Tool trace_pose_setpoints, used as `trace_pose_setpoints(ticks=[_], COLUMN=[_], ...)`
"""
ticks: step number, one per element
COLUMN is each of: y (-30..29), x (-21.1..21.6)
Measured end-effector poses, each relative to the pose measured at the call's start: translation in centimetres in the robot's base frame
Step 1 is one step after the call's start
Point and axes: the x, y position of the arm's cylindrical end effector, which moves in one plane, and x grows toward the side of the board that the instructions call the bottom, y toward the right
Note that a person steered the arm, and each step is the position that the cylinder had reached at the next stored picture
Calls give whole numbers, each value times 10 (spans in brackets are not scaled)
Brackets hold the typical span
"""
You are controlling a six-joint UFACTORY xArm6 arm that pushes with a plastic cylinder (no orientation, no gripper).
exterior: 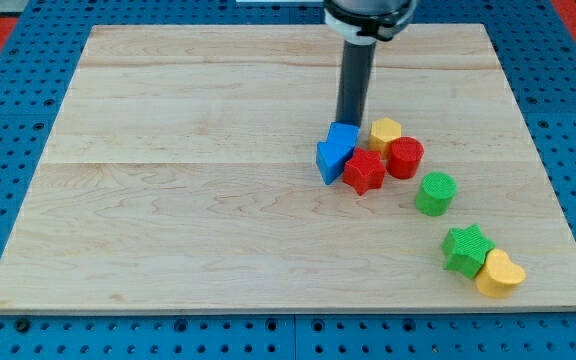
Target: Push the group of blocks a bit right
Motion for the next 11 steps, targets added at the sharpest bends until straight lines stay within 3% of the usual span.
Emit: trace_pose_setpoints(ticks=[3,5,8,11], y=[-42,-55,20,-23], x=[1,43,47,45])
